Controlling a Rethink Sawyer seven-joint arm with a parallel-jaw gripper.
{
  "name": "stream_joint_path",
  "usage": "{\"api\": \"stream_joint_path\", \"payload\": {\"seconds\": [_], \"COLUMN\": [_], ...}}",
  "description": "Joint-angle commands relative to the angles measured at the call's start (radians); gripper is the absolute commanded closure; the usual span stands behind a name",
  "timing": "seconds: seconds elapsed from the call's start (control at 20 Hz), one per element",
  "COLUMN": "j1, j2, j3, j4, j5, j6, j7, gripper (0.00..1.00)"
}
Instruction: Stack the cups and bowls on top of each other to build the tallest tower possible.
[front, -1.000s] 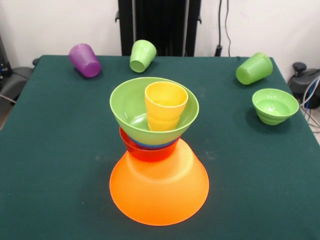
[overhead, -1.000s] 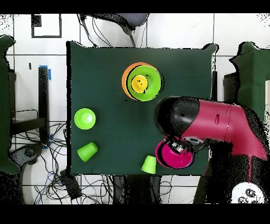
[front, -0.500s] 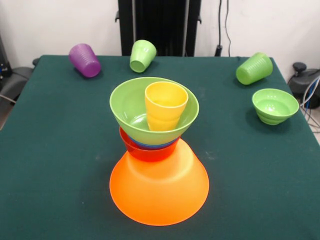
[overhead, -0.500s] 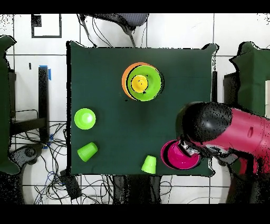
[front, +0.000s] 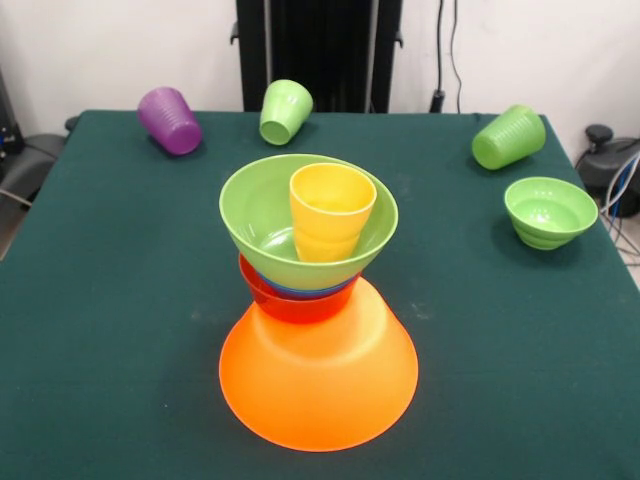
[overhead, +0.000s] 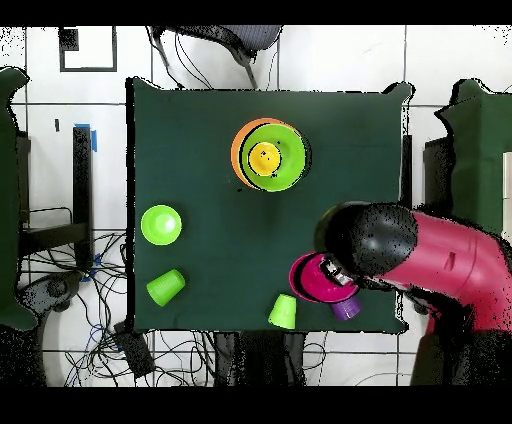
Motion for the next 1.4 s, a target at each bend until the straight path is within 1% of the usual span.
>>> {"api": "stream_joint_path", "payload": {"seconds": [0.05, 0.15, 0.35, 0.5, 0.95, 1.15, 1.4], "j1": [0.026, 0.025, 0.025, 0.043, 0.088, 0.125, 0.151], "j2": [0.025, 0.024, 0.024, 0.034, 0.054, 0.079, 0.099], "j3": [0.113, 0.117, 0.128, 0.124, 0.100, 0.086, 0.066], "j4": [0.142, 0.159, 0.190, 0.196, 0.210, 0.191, 0.208], "j5": [0.017, 0.024, 0.067, 0.057, 0.036, 0.030, 0.033], "j6": [-0.107, -0.137, -0.192, -0.204, -0.290, -0.319, -0.401], "j7": [-0.060, -0.043, 0.007, 0.042, 0.128, 0.180, 0.224], "gripper": [1.00, 1.00, 1.00, 1.00, 1.00, 1.00, 1.00]}}
